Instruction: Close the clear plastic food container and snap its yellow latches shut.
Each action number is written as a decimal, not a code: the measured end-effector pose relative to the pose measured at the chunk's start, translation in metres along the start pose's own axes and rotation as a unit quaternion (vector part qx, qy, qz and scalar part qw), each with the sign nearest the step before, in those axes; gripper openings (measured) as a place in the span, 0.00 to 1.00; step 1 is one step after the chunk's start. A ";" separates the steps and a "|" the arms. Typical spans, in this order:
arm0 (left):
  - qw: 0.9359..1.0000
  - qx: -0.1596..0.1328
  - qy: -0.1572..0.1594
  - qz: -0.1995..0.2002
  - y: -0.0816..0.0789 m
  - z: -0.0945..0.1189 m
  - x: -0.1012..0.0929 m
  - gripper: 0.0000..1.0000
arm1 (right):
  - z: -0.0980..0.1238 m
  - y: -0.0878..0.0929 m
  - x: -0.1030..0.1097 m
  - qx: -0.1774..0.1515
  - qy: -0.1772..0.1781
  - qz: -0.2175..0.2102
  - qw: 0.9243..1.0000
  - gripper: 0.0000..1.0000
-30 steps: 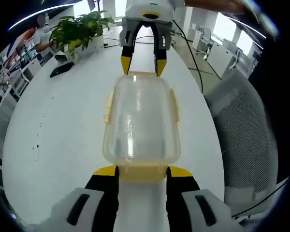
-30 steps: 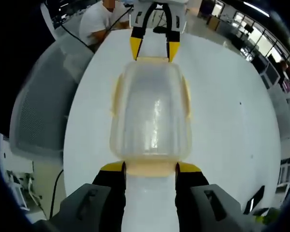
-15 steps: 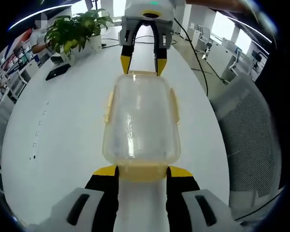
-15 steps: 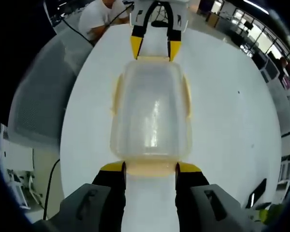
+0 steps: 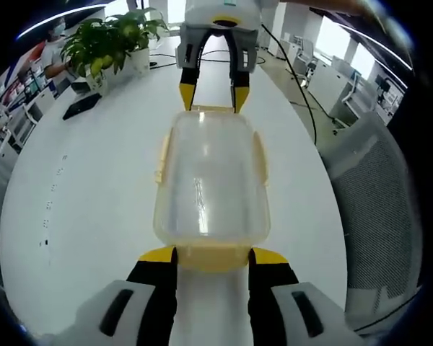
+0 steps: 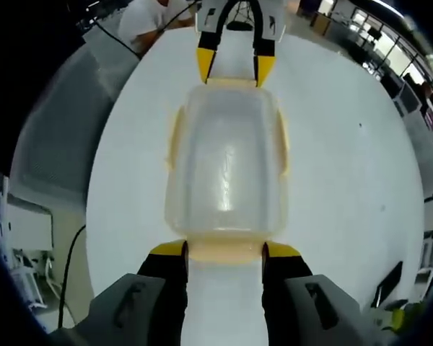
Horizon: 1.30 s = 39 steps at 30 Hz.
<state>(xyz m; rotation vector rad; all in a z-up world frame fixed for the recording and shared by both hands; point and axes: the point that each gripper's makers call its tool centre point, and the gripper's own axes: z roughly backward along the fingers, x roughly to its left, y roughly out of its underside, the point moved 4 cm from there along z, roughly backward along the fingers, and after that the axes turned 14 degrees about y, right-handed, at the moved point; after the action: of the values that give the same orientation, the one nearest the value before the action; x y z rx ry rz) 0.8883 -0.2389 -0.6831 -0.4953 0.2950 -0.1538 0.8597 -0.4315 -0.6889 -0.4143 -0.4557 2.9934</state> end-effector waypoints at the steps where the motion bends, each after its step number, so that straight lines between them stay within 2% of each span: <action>1: 1.000 0.000 0.000 0.000 0.000 0.000 0.000 0.32 | 0.000 0.001 0.000 0.000 0.000 0.000 1.000 0.37; 14: 1.000 -0.004 0.005 -0.001 -0.008 -0.001 0.001 0.32 | 0.002 0.007 -0.001 0.001 -0.003 0.003 1.000 0.37; 22: 1.000 0.004 0.010 0.005 -0.002 -0.003 0.003 0.32 | 0.000 0.005 -0.004 -0.002 0.001 0.001 1.000 0.37; 30: 1.000 0.001 0.010 0.005 -0.002 -0.005 0.003 0.33 | -0.004 0.010 0.000 0.002 0.000 0.004 1.000 0.36; 31: 1.000 0.002 0.009 0.005 -0.002 -0.006 0.003 0.33 | -0.004 0.012 0.000 0.005 0.000 0.007 1.000 0.35; 32: 1.000 0.003 0.008 0.004 -0.002 -0.006 0.003 0.33 | -0.006 0.013 -0.001 0.009 0.008 0.029 1.000 0.27; 33: 1.000 0.005 0.008 0.000 -0.001 -0.007 0.002 0.33 | -0.003 0.020 -0.004 0.030 0.017 0.039 0.999 0.08; 34: 1.000 0.005 0.008 -0.001 -0.001 -0.008 0.002 0.33 | -0.006 0.019 -0.002 0.019 0.012 0.019 1.000 0.00; 35: 1.000 0.006 0.006 -0.001 -0.001 -0.009 0.001 0.33 | -0.005 0.019 -0.001 0.015 0.008 0.011 1.000 0.00; 36: 1.000 0.006 0.004 -0.002 0.000 -0.009 0.001 0.33 | -0.006 0.019 -0.001 0.007 0.014 0.005 1.000 0.10; 37: 1.000 0.005 0.003 -0.002 0.000 -0.009 0.002 0.33 | -0.006 0.019 0.000 0.008 0.015 0.006 1.000 0.15; 39: 1.000 0.000 0.001 0.001 0.000 -0.010 0.001 0.34 | -0.005 0.021 0.001 0.010 0.014 0.008 1.000 0.08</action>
<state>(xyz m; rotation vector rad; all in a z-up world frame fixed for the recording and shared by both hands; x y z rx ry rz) 0.8864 -0.2438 -0.6913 -0.4946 0.2977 -0.1523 0.8594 -0.4496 -0.7001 -0.4598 -0.4224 3.0012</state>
